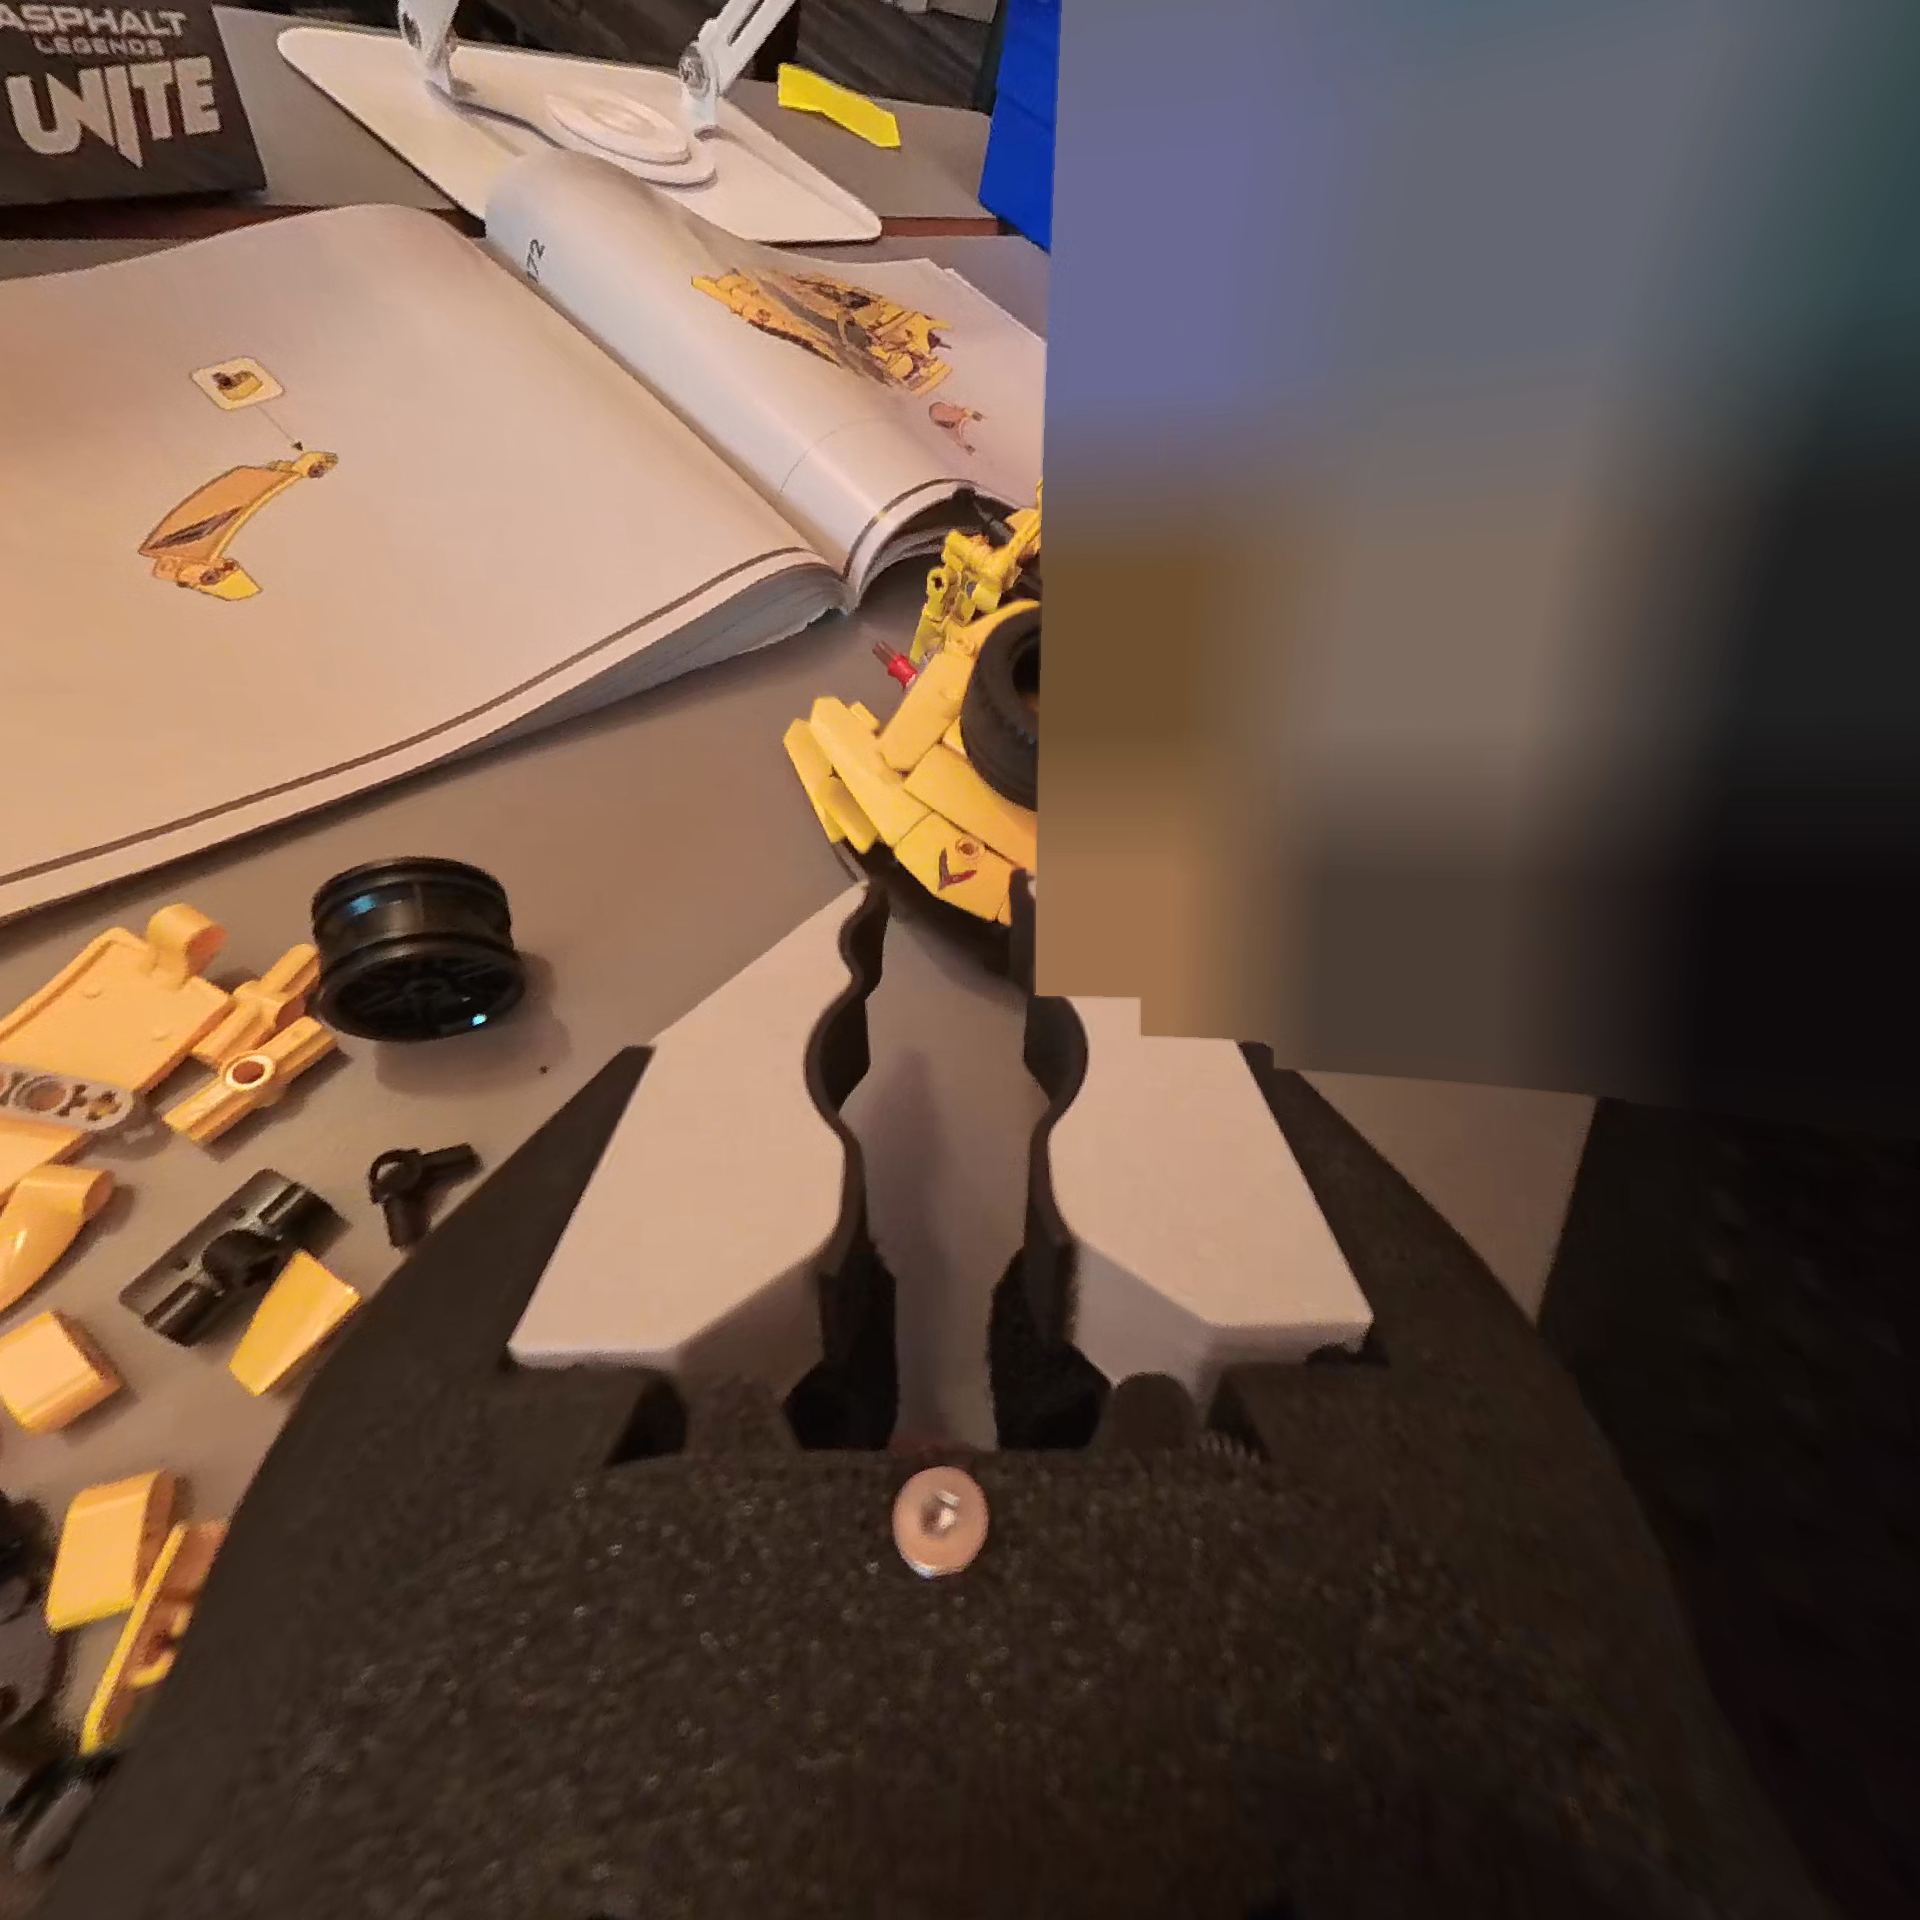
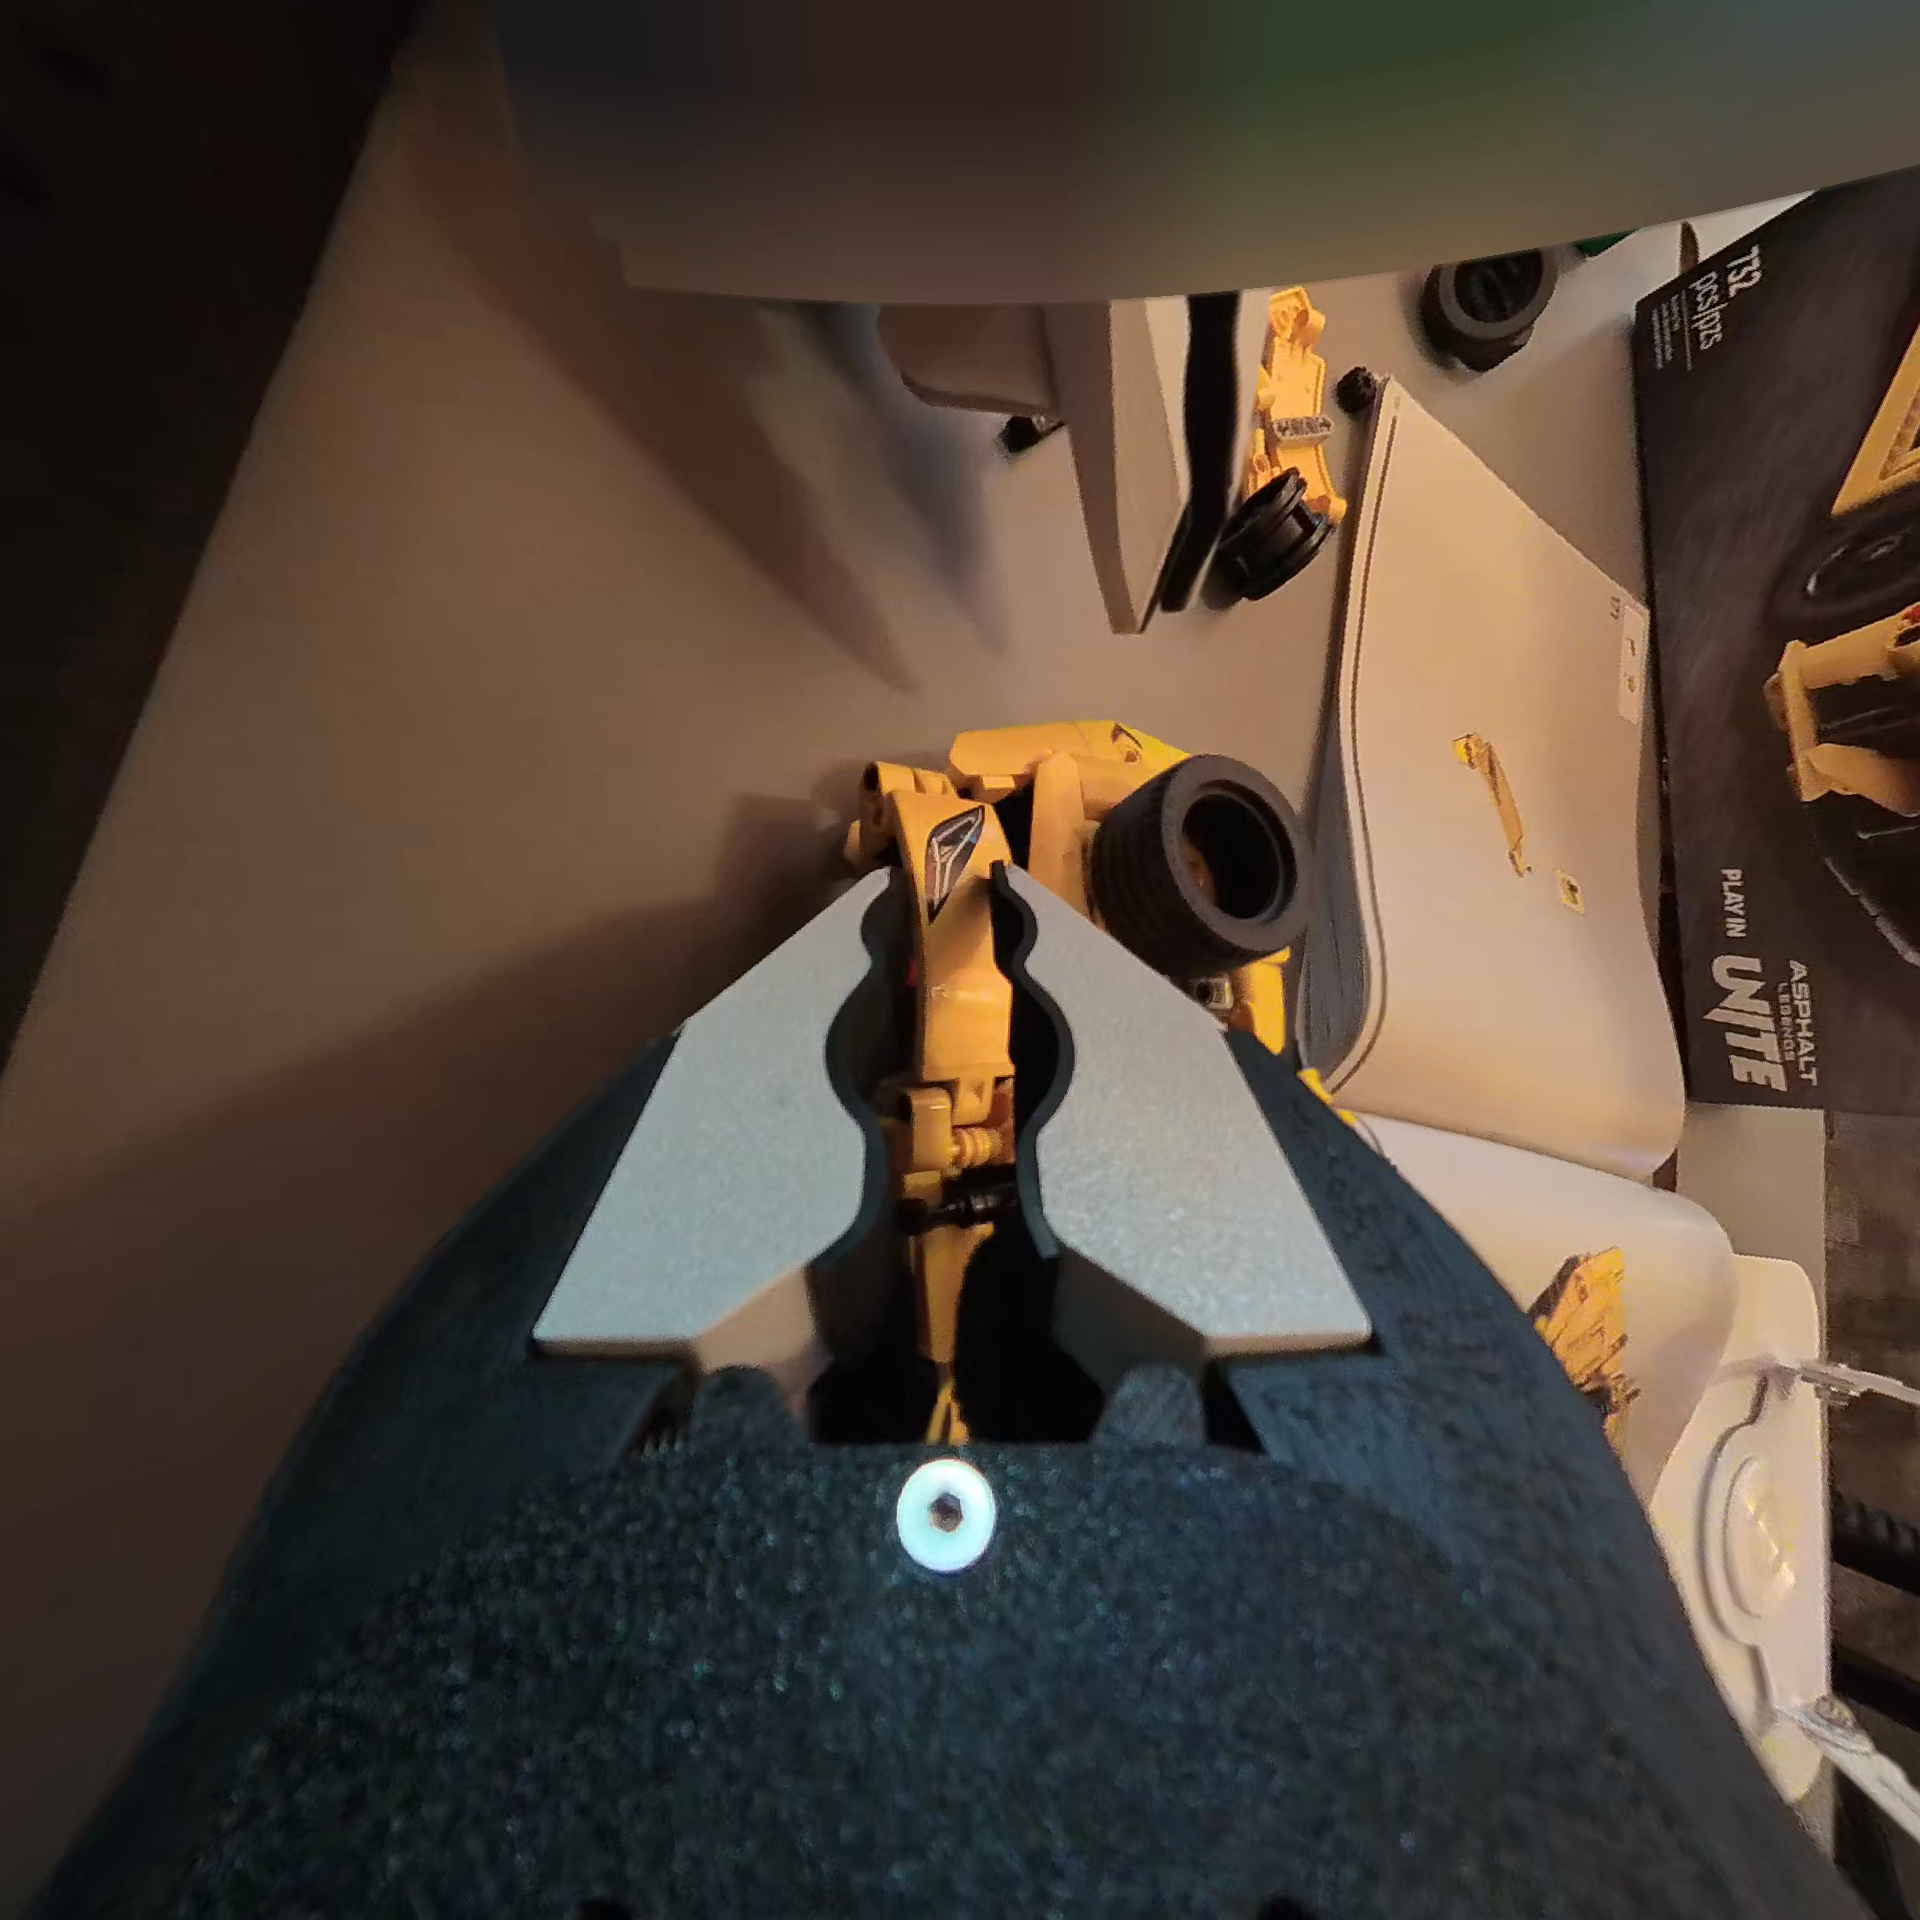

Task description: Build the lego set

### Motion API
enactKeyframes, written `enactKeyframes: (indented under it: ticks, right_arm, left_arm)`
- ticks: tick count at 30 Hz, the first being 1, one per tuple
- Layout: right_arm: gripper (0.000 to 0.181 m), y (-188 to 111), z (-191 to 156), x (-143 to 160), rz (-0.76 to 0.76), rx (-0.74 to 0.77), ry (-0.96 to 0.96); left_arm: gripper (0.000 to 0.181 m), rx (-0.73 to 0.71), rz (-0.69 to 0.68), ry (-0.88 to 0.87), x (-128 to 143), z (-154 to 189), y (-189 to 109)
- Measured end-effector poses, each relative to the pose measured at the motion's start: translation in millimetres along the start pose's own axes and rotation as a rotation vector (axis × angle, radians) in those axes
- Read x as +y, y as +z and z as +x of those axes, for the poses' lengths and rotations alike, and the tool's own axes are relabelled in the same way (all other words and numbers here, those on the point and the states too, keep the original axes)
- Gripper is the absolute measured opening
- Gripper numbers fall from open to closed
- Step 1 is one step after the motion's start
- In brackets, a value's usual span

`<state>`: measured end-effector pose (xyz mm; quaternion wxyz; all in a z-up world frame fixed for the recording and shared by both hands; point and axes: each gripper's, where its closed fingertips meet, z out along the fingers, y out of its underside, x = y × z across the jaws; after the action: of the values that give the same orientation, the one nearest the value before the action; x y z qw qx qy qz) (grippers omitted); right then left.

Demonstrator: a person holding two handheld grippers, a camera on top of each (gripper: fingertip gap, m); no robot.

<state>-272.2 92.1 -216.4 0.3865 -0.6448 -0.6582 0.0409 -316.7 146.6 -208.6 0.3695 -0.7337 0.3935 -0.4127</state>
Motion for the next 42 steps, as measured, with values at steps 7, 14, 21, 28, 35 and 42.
enactKeyframes:
  ticks: [7,14,21,28,35,42]
  right_arm:
    - [0.014,-10,-10,2,0.031,-0.019,0.049]
    - [0.015,-18,-19,-1,0.066,-0.042,0.159]
    - [0.048,-29,-59,-9,0.160,-0.196,0.913]
    - [0.043,-38,-81,27,-0.148,0.091,1.043]
    - [0.049,-23,-65,25,-0.147,0.297,1.129]
    - [0.031,-24,-56,33,-0.281,0.492,0.985]
  left_arm:
    - [0.033,0.088,-0.082,0.085,1,9,18]
    - [0.036,0.195,-0.210,0.062,9,16,33]
    - [0.029,0.277,-0.222,0.041,18,32,34]
    - [0.035,0.242,-0.259,0.244,20,43,29]
    - [0.057,0.339,-0.180,0.404,12,58,41]
    - [0.057,0.315,-0.159,0.547,20,68,44]
